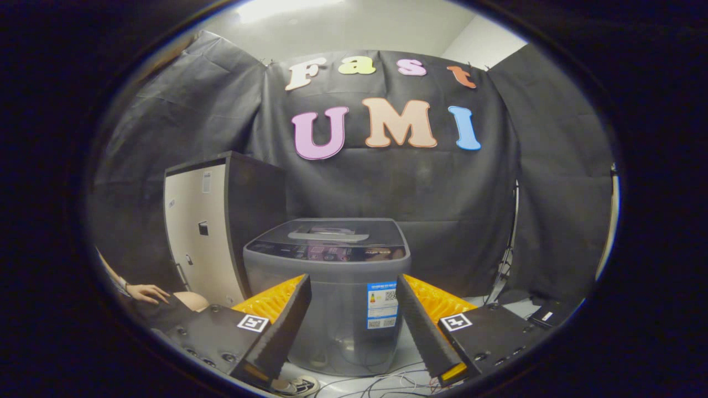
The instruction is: Put the clothes into the washing machine and then close the washing machine lid.
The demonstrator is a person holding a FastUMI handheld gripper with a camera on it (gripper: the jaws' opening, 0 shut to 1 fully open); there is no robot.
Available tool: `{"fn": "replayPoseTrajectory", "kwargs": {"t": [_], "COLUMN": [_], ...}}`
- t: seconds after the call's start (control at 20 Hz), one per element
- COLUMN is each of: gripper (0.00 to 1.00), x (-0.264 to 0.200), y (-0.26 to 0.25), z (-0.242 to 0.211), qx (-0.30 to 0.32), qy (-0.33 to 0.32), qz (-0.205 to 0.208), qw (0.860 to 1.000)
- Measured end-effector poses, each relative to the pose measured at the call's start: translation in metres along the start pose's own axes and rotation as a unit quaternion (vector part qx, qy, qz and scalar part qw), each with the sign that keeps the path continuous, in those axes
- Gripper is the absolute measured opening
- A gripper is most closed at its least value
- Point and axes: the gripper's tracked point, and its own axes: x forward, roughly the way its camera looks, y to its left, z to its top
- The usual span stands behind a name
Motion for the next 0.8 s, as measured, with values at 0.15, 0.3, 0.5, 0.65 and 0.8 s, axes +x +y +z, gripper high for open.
{"fn": "replayPoseTrajectory", "kwargs": {"t": [0.15,0.3,0.5,0.65,0.8], "gripper": [0.97,0.96,0.97,0.96,0.96], "x": [-0.007,-0.012,-0.009,-0.008,-0.008], "y": [0.001,0.001,0.001,0.001,0.001], "z": [0.0,0.001,0.0,0.0,0.001], "qx": [0.0,-0.002,-0.001,-0.001,-0.001], "qy": [0.0,-0.001,0.001,0.001,0.002], "qz": [0.001,0.001,0.002,0.002,0.002], "qw": [1.0,1.0,1.0,1.0,1.0]}}
